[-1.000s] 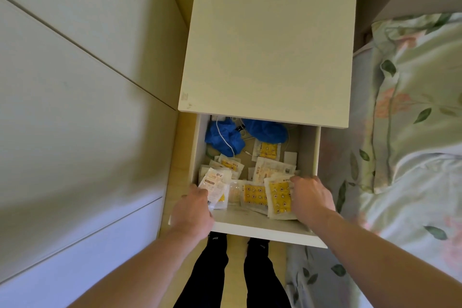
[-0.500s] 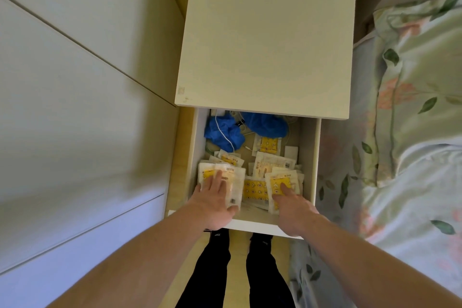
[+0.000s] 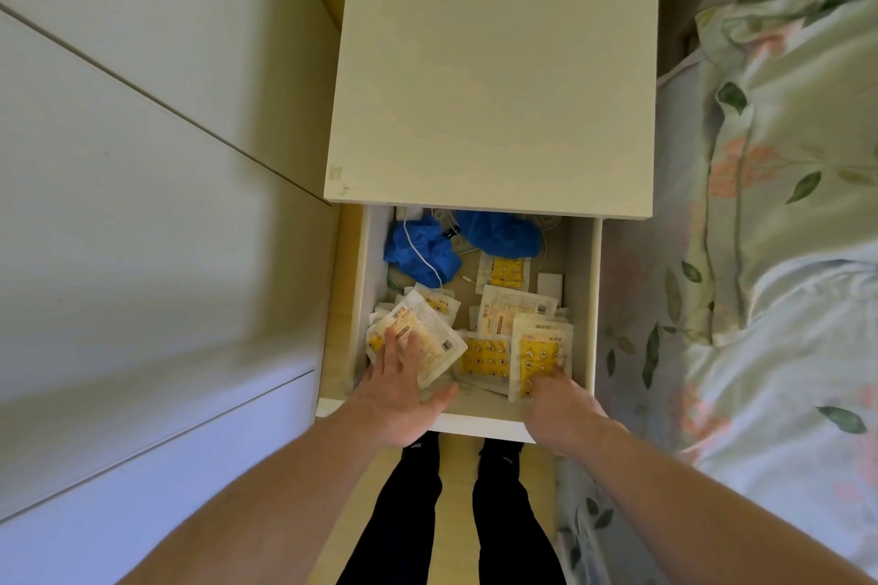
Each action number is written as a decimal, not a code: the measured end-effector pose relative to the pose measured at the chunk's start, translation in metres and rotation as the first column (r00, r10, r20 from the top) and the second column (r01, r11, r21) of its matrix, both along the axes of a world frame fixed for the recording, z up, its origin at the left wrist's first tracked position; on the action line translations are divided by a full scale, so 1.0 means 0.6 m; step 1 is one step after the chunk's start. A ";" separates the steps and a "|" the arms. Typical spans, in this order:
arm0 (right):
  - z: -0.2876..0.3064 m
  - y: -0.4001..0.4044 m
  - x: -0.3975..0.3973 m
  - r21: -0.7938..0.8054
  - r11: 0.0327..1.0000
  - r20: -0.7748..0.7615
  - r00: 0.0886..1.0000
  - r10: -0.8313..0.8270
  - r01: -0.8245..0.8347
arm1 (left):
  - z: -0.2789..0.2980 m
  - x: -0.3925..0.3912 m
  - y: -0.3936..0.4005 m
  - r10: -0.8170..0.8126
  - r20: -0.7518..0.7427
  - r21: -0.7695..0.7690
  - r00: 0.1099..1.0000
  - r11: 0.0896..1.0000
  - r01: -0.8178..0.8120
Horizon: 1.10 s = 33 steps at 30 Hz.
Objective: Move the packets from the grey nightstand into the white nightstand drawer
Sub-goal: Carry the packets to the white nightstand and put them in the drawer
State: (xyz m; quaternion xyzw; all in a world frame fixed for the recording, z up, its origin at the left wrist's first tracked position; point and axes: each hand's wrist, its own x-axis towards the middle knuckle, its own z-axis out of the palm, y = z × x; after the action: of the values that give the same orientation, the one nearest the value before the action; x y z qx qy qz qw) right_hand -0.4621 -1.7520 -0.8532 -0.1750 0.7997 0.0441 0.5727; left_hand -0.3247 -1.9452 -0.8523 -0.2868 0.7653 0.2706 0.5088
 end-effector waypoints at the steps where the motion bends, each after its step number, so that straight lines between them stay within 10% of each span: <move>1: 0.000 0.000 0.001 -0.003 1.000 0.005 1.000 -0.020 0.020 | 0.001 0.001 0.001 -0.008 0.003 -0.001 1.000 1.000 0.008; 20: 0.036 -0.064 0.013 -0.202 0.948 0.048 0.969 -0.241 0.246 | -0.001 0.001 0.016 0.363 -0.132 -0.124 0.922 0.917 -0.378; 33: -0.040 -0.180 0.034 -0.125 0.734 0.343 0.723 -0.599 0.667 | 0.001 0.013 -0.004 0.059 -0.109 -0.133 0.992 0.988 -0.073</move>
State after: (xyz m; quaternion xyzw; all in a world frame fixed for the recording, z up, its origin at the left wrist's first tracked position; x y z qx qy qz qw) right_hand -0.4415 -1.8598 -0.8773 0.0386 0.7207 -0.2777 0.6340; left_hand -0.3171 -1.9476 -0.8517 -0.3315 0.7977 0.2491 0.4379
